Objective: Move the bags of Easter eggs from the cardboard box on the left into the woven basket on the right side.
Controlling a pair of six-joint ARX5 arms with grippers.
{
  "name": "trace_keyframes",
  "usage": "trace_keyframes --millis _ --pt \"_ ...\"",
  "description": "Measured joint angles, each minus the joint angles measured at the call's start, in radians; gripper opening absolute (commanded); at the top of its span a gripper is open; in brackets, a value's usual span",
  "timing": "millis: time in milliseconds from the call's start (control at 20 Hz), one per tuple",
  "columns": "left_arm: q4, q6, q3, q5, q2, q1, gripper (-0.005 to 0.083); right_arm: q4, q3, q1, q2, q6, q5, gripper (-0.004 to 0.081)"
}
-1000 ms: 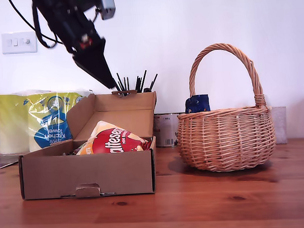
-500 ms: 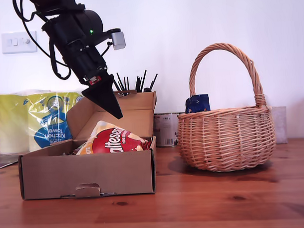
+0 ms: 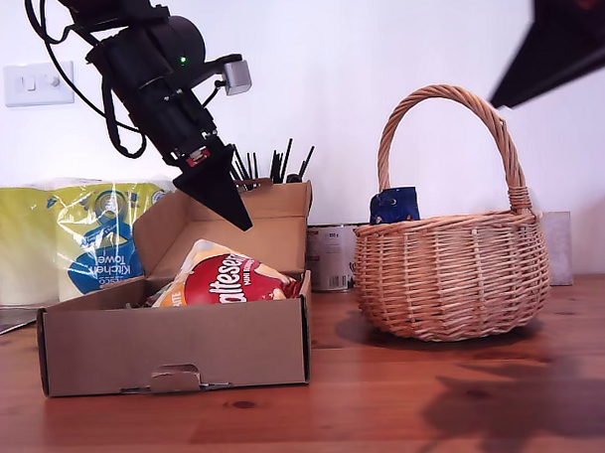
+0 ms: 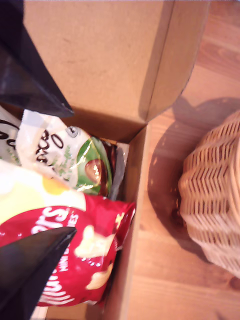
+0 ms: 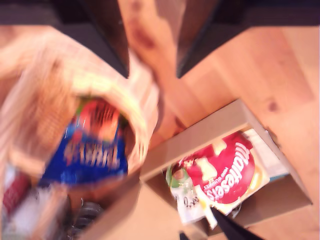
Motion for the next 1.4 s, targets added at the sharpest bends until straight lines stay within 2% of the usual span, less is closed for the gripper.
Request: trace_keyframes --millis 100,300,500,700,950,1200,1250,1400 --pt "0.001 -0.003 0.0 0.004 0.0 0.0 0.0639 -0.039 0.098 0.021 0.111 -0.089 0.009 0.0421" --pt "0.007 -0.003 0.0 0.019 0.0 0.0 0.0639 -0.117 0.222 0.08 0.325 -0.219 0.082 0.045" --pt "0.01 -0.017 0.0 0.031 0.0 0.0 0.0639 -0.138 0.332 0.133 0.458 -0.346 0.207 0.0531" --pt "0.011 -0.028 0.0 0.038 0.0 0.0 0.0639 -0.181 0.426 0.144 0.55 -0.405 0.272 0.0532" --pt "0.011 -0.028 0.0 0.038 0.0 0.0 0.0639 -0.235 0.444 0.143 0.654 -0.423 0.286 0.0531" --pt "0.012 -0.029 0.0 0.038 0.0 -0.001 0.0639 -0.317 0.445 0.144 0.659 -0.431 0.285 0.0525" --pt "0.013 -0.029 0.0 0.038 0.0 -0.001 0.0639 -0.34 0.446 0.144 0.659 -0.43 0.285 0.0514" --pt "0.016 -0.045 0.0 0.038 0.0 -0.002 0.0639 -0.4 0.446 0.145 0.659 -0.429 0.285 0.0399"
